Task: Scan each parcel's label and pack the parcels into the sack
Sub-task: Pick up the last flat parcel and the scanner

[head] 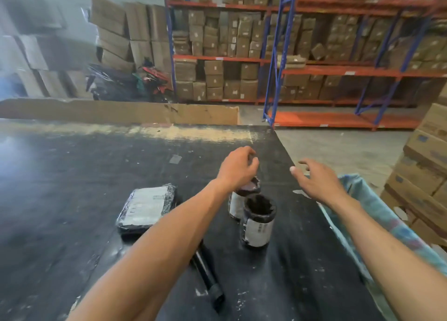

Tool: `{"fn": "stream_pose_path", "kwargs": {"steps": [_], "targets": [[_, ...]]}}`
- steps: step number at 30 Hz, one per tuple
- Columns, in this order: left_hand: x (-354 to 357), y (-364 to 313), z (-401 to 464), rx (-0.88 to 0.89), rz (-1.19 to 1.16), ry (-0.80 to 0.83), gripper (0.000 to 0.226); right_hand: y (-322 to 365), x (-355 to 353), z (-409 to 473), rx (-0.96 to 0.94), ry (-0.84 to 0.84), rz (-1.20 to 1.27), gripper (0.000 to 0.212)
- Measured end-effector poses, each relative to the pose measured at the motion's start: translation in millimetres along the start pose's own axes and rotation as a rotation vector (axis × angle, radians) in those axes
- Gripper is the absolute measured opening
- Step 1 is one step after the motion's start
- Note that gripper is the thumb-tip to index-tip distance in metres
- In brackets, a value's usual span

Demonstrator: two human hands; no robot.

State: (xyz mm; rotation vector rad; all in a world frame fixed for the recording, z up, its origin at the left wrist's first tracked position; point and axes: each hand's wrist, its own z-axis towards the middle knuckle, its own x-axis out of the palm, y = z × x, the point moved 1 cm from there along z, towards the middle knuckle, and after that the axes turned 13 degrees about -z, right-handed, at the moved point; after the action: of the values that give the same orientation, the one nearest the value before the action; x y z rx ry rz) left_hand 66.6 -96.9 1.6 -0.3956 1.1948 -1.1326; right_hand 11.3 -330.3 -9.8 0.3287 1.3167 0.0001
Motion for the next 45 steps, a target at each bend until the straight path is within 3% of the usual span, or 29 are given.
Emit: {"fn": "stream_pose_path", "kwargs": {"steps": [9,16,20,29,33,36,38,45], "targets": [[-116.8,122.9,-64.2,-0.397,0.171,-0.105,0.048,148.5,19.0,-27.7,-0.249,0.103,-0.031,0.054],[-150.6,182.3,-117.4,-0.608,0.345,-0.114,0.055,204.4,85.8,-64.7,-0.391,0.396,-0.135,0.06],[-153.8,203.0,-133.1,-0.732,0.419,-0.065,0.067,214.1,116.9,-86.1,-0.363,0.576,-0.145,0.065],[-180.2,230.2,-124.6,-0.917,0.04,-0.027,0.132,216.0,130.1,-115.0,-0.101,0.735,0.035,0.08],[-174.6,231.4,-135.8,-0.945,-0.011,-0.055,0.143,208.8,136.6,-123.6,-0.036,0.901,0.274,0.088],[-172.0,229.4,-146.2,-0.902,-0.111,-0.098,0.141,205.0,145.8,-133.7,0.045,0.979,0.576,0.082],[-168.5,224.9,-150.5,-0.836,-0.178,-0.186,0.125,203.8,150.4,-140.0,0.084,0.968,0.69,0.084],[-164.5,211.0,-157.0,-0.699,-0.395,-0.31,0.087,204.1,150.1,-147.2,0.103,0.842,0.758,0.056]]}}
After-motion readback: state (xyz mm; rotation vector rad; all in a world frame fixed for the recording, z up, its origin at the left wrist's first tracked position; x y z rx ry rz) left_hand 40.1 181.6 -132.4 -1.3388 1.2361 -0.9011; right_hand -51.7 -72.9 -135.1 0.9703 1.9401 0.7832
